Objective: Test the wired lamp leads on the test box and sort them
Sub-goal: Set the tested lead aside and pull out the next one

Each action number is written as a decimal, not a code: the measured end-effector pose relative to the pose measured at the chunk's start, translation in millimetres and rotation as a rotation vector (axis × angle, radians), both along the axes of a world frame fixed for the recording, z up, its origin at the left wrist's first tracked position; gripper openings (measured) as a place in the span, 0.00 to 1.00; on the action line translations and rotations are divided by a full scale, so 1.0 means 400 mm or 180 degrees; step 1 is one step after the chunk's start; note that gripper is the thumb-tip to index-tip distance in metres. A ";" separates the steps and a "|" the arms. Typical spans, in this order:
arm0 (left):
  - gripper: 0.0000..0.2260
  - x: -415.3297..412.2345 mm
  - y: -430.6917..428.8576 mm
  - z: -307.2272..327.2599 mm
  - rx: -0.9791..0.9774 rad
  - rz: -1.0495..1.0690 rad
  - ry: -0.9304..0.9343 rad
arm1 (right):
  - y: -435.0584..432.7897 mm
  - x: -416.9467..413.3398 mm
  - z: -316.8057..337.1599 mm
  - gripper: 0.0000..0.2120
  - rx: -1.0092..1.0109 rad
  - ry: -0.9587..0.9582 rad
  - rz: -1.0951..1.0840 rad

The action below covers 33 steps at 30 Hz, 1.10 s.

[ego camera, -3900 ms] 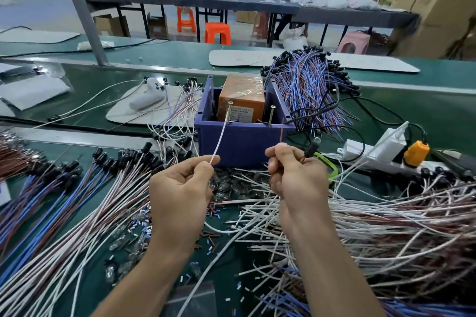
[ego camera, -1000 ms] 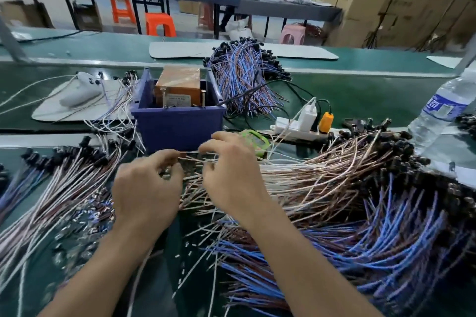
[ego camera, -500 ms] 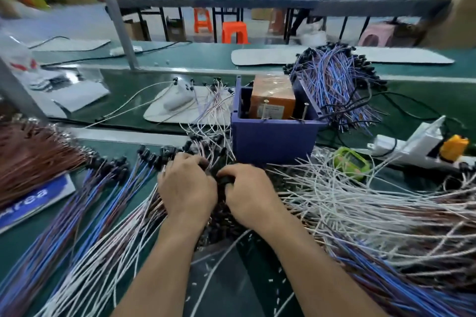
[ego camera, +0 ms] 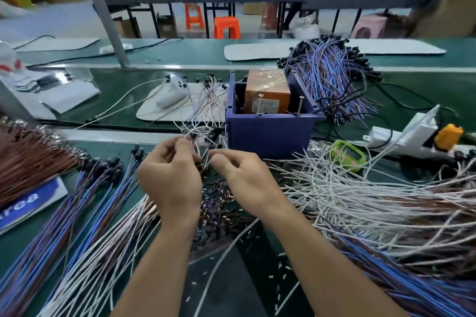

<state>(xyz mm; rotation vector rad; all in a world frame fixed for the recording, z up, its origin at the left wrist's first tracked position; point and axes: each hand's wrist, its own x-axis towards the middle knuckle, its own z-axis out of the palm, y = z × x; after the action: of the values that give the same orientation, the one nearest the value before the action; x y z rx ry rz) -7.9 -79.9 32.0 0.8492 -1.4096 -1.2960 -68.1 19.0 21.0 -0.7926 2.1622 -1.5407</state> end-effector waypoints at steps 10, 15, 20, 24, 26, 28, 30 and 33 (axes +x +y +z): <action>0.11 0.016 0.093 -0.019 -0.1101 -0.1679 0.0119 | 0.073 0.012 0.158 0.14 -0.2081 -0.1537 -0.0199; 0.05 0.031 0.087 -0.005 -0.1046 -0.2515 -0.0166 | 0.222 -0.007 0.162 0.16 -0.2773 -0.1856 -0.0487; 0.06 0.022 0.071 0.001 -0.1218 -0.2694 -0.0771 | 0.351 -0.069 0.110 0.18 -0.2041 -0.1168 -0.1042; 0.13 0.019 0.094 -0.006 -0.1671 -0.2524 -0.0947 | 0.346 -0.062 0.083 0.14 -0.0606 -0.0505 -0.0814; 0.12 0.021 0.114 -0.007 -0.1814 -0.2473 -0.0928 | 0.330 -0.044 0.077 0.08 -0.0011 -0.0050 -0.0630; 0.09 0.022 0.123 -0.004 -0.1774 -0.2444 -0.0814 | 0.327 -0.034 0.077 0.05 0.0331 0.0219 -0.0392; 0.09 0.020 0.122 -0.003 -0.1603 -0.2440 -0.0733 | 0.329 -0.026 0.078 0.08 0.0656 0.0473 -0.0132; 0.08 0.011 0.121 -0.004 -0.1215 -0.2492 -0.0690 | 0.331 -0.027 0.082 0.12 0.0637 0.0438 -0.0152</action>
<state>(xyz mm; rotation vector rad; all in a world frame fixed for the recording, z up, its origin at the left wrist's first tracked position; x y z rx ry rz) -3.4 -31.5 30.5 0.1624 -2.2020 -1.4356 -78.8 151.5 53.9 -0.8062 2.4051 -1.2989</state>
